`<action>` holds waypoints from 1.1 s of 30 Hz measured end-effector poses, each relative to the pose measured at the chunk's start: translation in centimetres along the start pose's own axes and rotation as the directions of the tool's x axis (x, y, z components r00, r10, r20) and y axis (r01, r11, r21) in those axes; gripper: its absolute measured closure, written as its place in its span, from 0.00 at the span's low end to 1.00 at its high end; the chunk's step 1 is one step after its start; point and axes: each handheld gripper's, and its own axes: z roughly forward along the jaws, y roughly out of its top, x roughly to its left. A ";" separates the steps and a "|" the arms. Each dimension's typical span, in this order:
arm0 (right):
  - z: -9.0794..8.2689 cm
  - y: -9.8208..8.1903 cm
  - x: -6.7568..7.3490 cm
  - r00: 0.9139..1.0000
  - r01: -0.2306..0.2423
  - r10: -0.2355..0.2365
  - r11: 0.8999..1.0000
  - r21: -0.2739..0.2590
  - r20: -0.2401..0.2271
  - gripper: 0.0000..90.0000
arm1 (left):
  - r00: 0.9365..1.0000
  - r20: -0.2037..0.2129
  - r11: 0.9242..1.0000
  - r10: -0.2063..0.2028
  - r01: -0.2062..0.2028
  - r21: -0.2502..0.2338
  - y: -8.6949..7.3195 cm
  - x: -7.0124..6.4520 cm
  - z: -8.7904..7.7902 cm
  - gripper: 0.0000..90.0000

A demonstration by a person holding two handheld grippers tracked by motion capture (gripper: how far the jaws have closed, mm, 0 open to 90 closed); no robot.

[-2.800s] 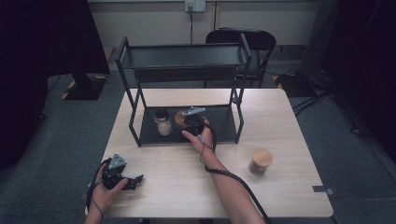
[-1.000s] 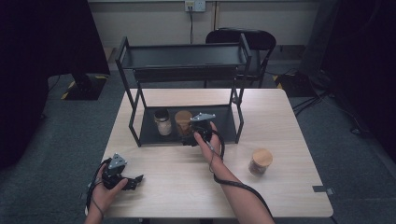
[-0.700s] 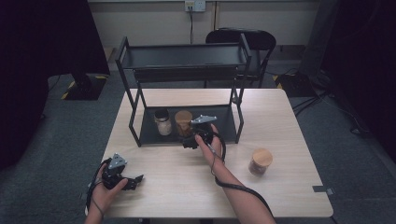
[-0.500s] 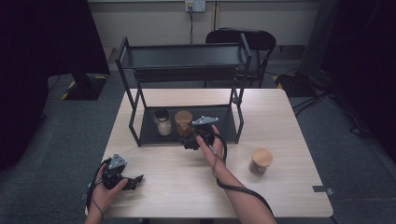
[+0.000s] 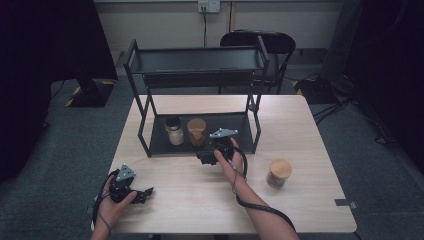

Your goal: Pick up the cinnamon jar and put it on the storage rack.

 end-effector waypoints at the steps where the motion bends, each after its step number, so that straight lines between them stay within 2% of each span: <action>1: -0.1 -0.1 0.0 1.000 0.001 -0.001 1.000 0.001 -0.002 0.02 | 1.000 0.000 1.000 0.000 0.000 0.000 0.0 0.0 0.0 0.00; 14: -0.9 -0.9 0.1 1.000 -0.004 0.005 1.000 0.004 -0.029 0.02 | 1.000 0.000 1.000 0.000 0.000 0.000 0.0 0.0 0.0 0.00; 23: -1.7 -1.3 0.1 0.999 0.010 -0.009 1.000 0.010 -0.045 0.02 | 1.000 0.000 1.000 -0.001 0.001 0.000 0.0 0.0 0.0 0.00; 33: -2.6 -1.8 -0.3 0.998 0.002 -0.001 1.000 0.015 -0.057 0.02 | 1.000 0.000 1.000 -0.001 0.001 0.000 0.0 0.0 0.0 0.00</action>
